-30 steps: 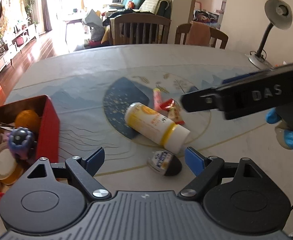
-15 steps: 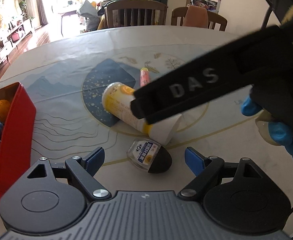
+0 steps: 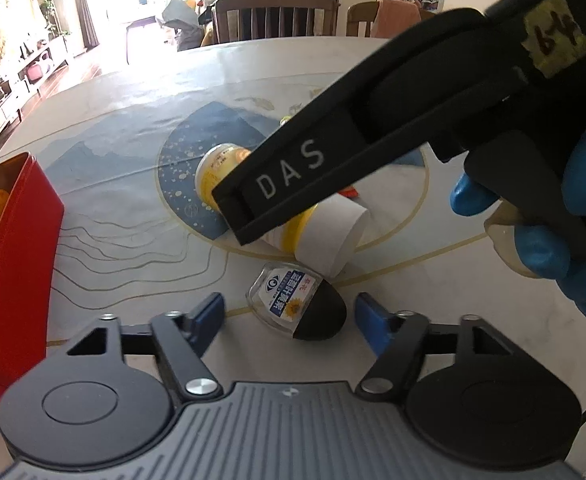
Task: Organize rigid objects
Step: 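Grasp the small black-capped bottle with the left gripper while the right gripper grasps the white-yellow bottle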
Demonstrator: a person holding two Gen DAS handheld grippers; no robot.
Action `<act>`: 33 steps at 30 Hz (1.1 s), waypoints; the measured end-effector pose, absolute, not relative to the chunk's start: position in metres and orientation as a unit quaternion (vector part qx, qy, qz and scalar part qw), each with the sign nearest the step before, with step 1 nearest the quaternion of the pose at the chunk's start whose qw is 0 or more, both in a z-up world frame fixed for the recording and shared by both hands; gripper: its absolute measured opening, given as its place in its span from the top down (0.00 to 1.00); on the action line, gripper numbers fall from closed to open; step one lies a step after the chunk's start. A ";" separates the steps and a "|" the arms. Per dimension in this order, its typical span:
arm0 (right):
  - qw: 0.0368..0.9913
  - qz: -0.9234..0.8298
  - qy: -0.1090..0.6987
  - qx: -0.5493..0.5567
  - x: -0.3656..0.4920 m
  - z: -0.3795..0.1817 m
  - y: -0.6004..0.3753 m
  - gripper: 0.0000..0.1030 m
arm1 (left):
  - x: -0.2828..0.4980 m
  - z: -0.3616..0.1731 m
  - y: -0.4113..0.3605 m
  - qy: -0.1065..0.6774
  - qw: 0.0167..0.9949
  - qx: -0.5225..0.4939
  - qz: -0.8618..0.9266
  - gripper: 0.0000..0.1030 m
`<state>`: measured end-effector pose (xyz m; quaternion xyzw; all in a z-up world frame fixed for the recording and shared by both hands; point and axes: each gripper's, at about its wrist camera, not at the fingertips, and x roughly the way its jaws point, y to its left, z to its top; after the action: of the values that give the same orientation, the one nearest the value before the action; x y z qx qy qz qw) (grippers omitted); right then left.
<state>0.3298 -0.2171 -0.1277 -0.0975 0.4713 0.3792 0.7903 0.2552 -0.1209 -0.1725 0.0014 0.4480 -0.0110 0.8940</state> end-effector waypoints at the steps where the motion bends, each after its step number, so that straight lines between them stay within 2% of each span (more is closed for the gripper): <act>1: 0.790 0.379 0.472 -0.099 0.331 -0.129 -0.216 0.39 | 0.256 -0.173 -0.121 0.447 0.894 0.004 -0.010 0.35; 7: 0.788 0.376 0.476 -0.105 0.331 -0.135 -0.212 0.48 | 0.254 -0.173 -0.122 0.442 0.897 0.007 -0.014 0.48; 15: 0.792 0.378 0.468 -0.102 0.328 -0.134 -0.214 0.57 | 0.255 -0.172 -0.120 0.443 0.896 0.002 -0.016 0.48; 33: 0.818 0.361 0.444 -0.067 0.305 -0.108 -0.248 0.57 | 0.246 -0.162 -0.091 0.433 0.900 -0.042 -0.007 0.48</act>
<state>0.3048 -0.2477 -0.1081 -0.0668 0.4436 0.3612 0.8175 0.2456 -0.0914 -0.1620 -0.0420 0.4335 -0.0070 0.9002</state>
